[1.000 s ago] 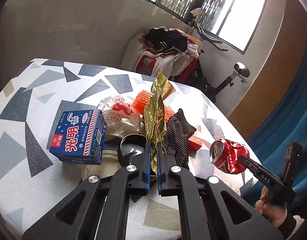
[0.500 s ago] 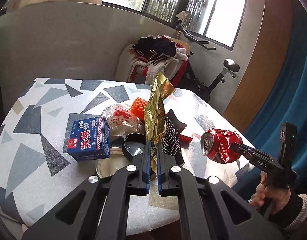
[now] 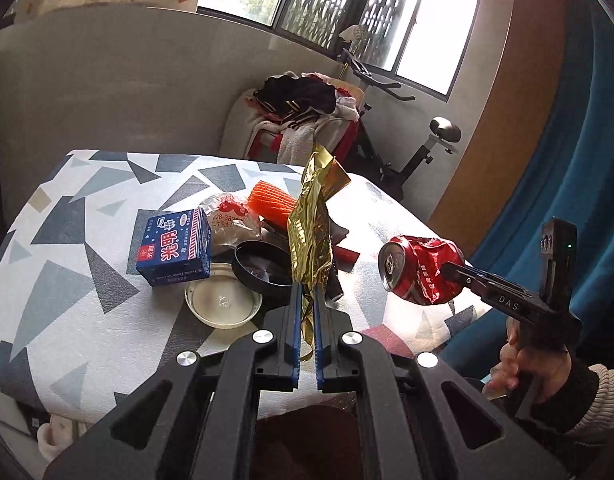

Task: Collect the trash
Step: 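Lift the can with the right gripper while the left drops the foil into the bin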

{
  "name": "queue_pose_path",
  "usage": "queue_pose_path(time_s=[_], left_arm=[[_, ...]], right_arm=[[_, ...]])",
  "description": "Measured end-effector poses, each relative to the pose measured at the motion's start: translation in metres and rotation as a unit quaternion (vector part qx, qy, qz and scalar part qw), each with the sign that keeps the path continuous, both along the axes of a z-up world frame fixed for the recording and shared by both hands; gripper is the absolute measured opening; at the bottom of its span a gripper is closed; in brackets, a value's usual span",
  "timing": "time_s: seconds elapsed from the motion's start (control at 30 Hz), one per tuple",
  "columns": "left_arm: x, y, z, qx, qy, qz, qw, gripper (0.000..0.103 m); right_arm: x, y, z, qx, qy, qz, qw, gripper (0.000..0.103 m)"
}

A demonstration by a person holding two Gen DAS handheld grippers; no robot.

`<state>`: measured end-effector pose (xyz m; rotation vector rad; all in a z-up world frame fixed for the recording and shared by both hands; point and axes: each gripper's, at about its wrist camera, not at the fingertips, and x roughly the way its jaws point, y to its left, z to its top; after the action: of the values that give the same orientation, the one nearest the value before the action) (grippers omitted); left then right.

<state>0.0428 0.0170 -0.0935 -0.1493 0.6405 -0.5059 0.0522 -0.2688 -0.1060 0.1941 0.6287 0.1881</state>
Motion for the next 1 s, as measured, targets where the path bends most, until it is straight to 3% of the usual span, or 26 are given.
queue_pose_path(time_s=[0.27,0.6,0.87,0.9,0.97,1.0], left_arm=[[-0.028,0.006,-0.012,-0.017,0.016,-0.038,0.9990,0.005],[-0.051,0.019,-0.047,-0.021,0.057,-0.081,0.9948,0.006],[-0.056,0.015,-0.066,0.007,0.077,-0.087,0.9932,0.008],[-0.055,0.015,-0.067,0.008,0.078,-0.084,0.9934,0.020],[-0.056,0.015,-0.065,0.011,0.064,-0.069,0.9955,0.068],[-0.058,0.016,-0.063,0.011,0.050,-0.060,0.9969,0.071]], right_arm=[[-0.012,-0.001,0.000,-0.006,-0.004,0.001,1.000,0.026],[-0.016,-0.010,-0.007,-0.002,0.005,-0.012,1.000,0.026],[-0.016,-0.005,-0.009,-0.006,0.008,-0.003,1.000,0.026],[-0.016,-0.004,-0.010,-0.007,0.008,-0.001,1.000,0.026],[-0.016,-0.002,-0.011,-0.008,0.009,0.004,1.000,0.026],[-0.017,-0.001,-0.011,-0.008,0.009,0.007,1.000,0.026]])
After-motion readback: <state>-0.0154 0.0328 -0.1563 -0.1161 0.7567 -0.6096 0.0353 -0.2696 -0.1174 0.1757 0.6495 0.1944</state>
